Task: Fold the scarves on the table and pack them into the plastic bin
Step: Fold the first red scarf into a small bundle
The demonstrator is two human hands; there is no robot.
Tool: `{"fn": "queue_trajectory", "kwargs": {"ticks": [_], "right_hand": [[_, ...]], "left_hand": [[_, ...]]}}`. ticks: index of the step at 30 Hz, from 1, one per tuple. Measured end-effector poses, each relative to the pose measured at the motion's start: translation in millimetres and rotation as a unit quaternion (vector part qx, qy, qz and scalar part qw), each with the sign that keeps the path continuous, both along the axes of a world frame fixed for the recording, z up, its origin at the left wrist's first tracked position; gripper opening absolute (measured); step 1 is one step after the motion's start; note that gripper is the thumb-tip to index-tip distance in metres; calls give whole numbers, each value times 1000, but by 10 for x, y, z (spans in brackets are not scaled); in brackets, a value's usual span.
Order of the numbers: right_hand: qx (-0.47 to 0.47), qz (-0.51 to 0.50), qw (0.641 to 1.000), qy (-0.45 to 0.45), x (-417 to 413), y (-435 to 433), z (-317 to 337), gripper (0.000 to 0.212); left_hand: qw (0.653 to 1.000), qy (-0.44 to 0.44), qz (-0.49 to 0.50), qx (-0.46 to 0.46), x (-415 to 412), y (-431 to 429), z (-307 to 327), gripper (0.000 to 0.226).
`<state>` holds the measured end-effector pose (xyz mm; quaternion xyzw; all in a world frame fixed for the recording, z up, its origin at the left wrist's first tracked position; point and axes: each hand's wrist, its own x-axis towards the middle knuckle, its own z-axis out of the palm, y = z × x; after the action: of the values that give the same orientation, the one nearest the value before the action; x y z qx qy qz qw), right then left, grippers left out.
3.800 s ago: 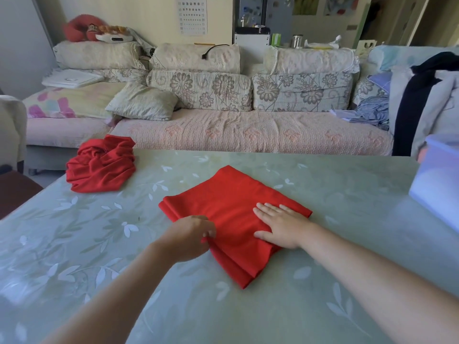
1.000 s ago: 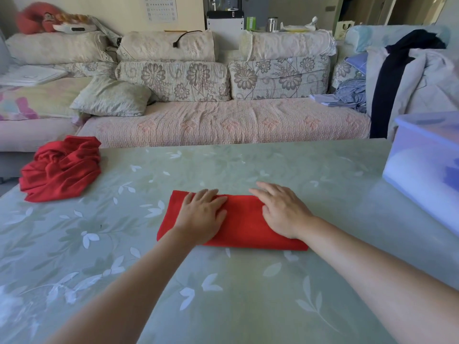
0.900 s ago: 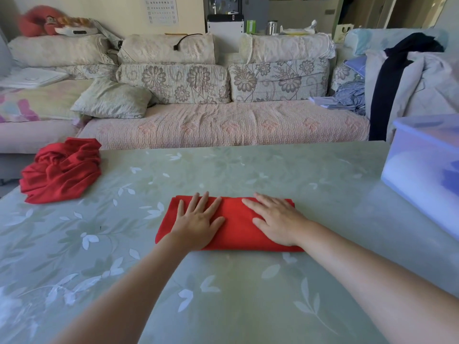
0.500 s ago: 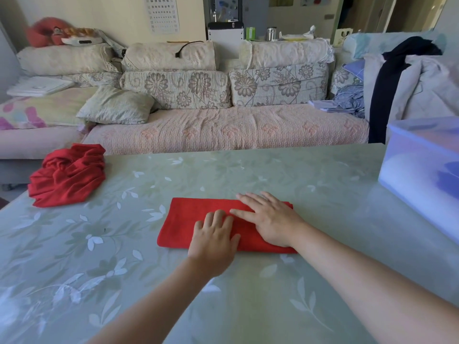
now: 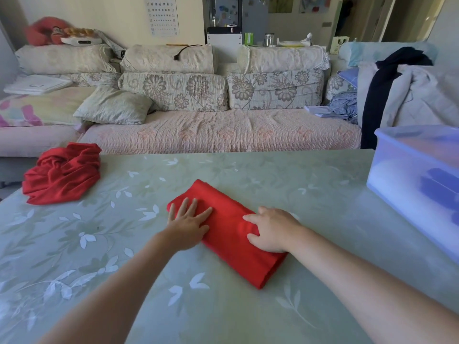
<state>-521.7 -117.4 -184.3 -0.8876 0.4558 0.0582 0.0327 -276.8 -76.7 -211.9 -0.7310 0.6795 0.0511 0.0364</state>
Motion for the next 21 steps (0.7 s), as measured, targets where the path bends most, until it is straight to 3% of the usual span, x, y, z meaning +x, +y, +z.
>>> {"fn": "queue_trajectory", "kwargs": {"ticks": [4, 6, 9, 12, 15, 21], "right_hand": [[42, 18, 999, -27, 11, 242, 41, 55], [62, 36, 996, -43, 11, 328, 47, 54], [49, 53, 995, -72, -31, 378, 41, 49], [-32, 132, 984, -119, -100, 391, -52, 50], [-51, 207, 964, -157, -176, 453, -152, 51], [-59, 283, 947, -139, -441, 563, -221, 60]], "left_hand": [[993, -26, -40, -110, 2, -73, 78, 55], [983, 51, -99, -149, -95, -48, 77, 47], [971, 136, -156, -123, -302, 77, 47, 46], [983, 82, -154, -60, -413, 295, -57, 76], [980, 36, -189, -43, -431, 522, -153, 96], [972, 52, -216, -81, -337, 792, -168, 87]]}}
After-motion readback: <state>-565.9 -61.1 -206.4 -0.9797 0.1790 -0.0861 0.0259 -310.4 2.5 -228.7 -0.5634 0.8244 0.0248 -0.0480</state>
